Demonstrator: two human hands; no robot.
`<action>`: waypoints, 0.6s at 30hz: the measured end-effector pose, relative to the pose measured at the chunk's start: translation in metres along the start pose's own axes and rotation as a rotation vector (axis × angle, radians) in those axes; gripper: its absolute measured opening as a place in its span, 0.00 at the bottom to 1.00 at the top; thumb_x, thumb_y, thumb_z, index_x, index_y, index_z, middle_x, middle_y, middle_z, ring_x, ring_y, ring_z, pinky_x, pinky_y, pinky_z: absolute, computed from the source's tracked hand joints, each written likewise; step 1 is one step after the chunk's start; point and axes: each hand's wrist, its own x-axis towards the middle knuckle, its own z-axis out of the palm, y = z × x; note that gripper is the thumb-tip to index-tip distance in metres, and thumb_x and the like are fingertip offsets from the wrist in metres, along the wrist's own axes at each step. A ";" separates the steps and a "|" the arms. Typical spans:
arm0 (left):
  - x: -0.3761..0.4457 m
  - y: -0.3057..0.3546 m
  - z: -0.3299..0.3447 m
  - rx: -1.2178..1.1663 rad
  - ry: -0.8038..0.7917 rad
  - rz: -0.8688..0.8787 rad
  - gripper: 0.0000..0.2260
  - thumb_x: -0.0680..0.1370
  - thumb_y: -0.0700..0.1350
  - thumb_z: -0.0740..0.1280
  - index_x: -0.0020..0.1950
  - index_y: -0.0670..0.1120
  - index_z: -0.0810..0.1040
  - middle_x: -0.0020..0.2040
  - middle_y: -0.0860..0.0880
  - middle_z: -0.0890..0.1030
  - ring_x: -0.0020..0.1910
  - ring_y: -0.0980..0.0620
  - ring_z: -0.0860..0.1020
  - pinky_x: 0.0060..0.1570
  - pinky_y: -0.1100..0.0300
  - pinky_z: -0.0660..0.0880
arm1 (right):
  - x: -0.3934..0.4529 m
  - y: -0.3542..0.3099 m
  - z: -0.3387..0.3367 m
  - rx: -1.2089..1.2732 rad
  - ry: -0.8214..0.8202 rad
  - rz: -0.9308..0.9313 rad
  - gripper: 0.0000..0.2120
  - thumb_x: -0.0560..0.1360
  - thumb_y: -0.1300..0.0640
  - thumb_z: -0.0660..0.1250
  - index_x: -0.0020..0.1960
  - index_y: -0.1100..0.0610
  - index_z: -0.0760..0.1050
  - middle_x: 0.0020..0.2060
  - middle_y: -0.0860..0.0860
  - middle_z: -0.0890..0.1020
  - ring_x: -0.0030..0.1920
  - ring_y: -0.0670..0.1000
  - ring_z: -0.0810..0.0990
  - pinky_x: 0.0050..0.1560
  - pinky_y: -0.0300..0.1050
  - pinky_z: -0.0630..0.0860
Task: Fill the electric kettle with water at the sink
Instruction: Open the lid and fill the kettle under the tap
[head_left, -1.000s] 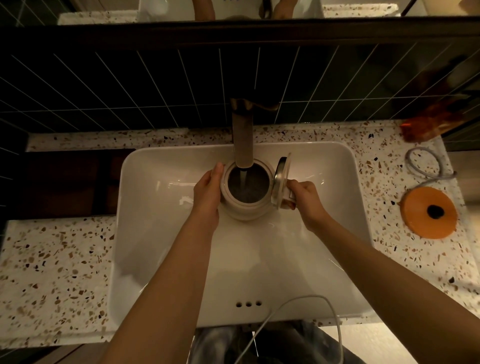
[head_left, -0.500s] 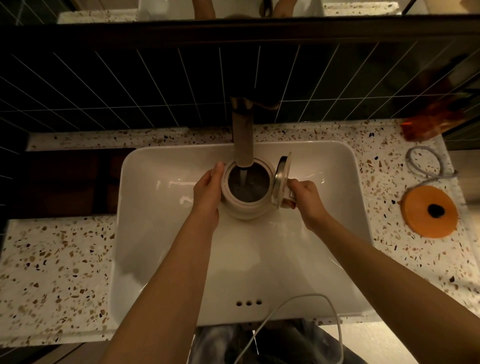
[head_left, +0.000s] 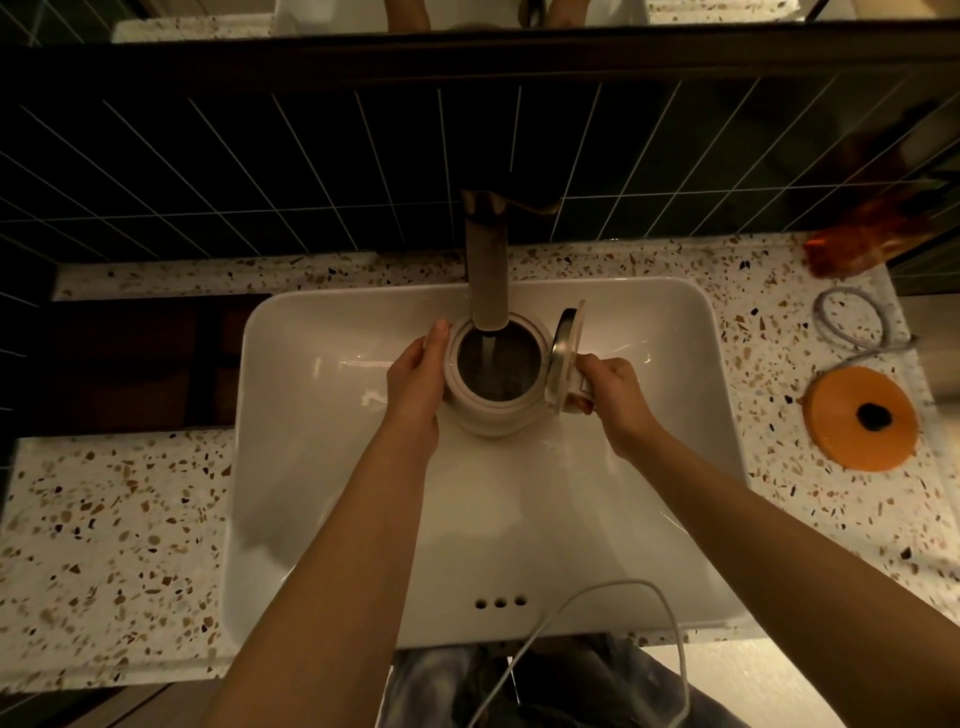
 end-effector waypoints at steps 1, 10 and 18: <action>0.000 0.000 0.000 0.001 -0.001 -0.002 0.17 0.75 0.59 0.69 0.56 0.50 0.83 0.54 0.47 0.86 0.59 0.47 0.81 0.67 0.46 0.73 | 0.000 0.000 0.000 -0.003 -0.001 -0.001 0.22 0.80 0.62 0.55 0.27 0.60 0.71 0.17 0.46 0.72 0.21 0.41 0.70 0.27 0.30 0.70; 0.001 0.000 0.000 0.008 0.005 -0.004 0.19 0.73 0.61 0.70 0.57 0.50 0.84 0.55 0.48 0.85 0.59 0.48 0.81 0.67 0.46 0.73 | 0.002 0.004 -0.003 -0.051 0.013 -0.016 0.22 0.79 0.60 0.56 0.27 0.59 0.71 0.20 0.48 0.71 0.23 0.43 0.69 0.28 0.31 0.69; -0.005 0.003 0.002 -0.003 0.007 -0.003 0.31 0.60 0.68 0.71 0.56 0.51 0.84 0.55 0.48 0.85 0.59 0.48 0.81 0.67 0.45 0.73 | 0.001 0.001 0.000 -0.038 0.008 -0.018 0.24 0.79 0.62 0.56 0.25 0.57 0.72 0.18 0.47 0.71 0.22 0.43 0.69 0.27 0.31 0.70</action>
